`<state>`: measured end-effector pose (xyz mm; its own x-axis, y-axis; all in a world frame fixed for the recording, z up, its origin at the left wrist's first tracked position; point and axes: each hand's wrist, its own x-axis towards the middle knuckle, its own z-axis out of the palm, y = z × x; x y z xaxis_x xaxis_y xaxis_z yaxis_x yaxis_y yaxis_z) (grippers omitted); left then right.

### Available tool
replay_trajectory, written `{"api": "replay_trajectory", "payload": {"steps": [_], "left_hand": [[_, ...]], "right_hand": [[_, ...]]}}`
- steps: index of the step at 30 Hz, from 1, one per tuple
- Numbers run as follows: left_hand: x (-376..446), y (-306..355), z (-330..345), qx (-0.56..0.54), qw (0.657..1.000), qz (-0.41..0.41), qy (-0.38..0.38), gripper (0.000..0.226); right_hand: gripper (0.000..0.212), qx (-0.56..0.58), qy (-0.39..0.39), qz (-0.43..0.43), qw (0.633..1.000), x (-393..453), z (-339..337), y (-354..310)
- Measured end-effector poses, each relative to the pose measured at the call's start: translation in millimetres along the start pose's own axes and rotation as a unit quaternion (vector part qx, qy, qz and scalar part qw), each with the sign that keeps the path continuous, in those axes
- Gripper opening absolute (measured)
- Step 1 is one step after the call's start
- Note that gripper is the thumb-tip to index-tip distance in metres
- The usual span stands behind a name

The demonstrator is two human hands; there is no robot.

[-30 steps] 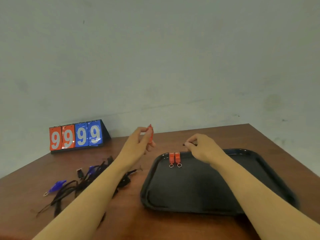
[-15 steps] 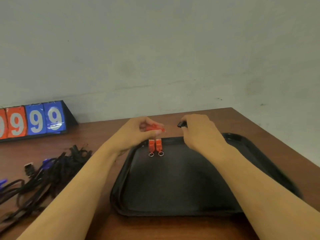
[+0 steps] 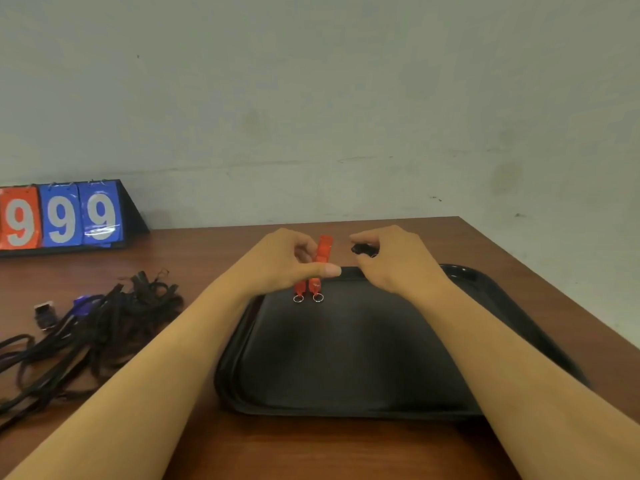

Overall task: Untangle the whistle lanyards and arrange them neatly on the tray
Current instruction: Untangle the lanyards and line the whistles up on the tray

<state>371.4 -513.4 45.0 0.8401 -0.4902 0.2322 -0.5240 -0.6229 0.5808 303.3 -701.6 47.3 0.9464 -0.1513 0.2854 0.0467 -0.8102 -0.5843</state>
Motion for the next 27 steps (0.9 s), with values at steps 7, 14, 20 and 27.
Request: {"api": "replay_trajectory", "payload": {"steps": [7,14,20,27], "left_hand": [[-4,6,1,-0.019,1.000,0.002,0.022,0.049],[-1,10,5,-0.033,0.999,0.004,0.005,0.037],[-3,11,6,-0.010,1.000,0.003,0.003,0.043],[-6,17,14,-0.010,1.000,0.013,0.001,0.047]], "right_hand": [[0.036,0.028,-0.008,0.006,1.000,1,2,-1],[0.032,0.018,-0.009,0.003,1.000,2,4,2],[0.045,-0.002,-0.020,0.000,1.000,2,3,1],[0.035,0.004,-0.011,-0.015,1.000,5,5,5]]}}
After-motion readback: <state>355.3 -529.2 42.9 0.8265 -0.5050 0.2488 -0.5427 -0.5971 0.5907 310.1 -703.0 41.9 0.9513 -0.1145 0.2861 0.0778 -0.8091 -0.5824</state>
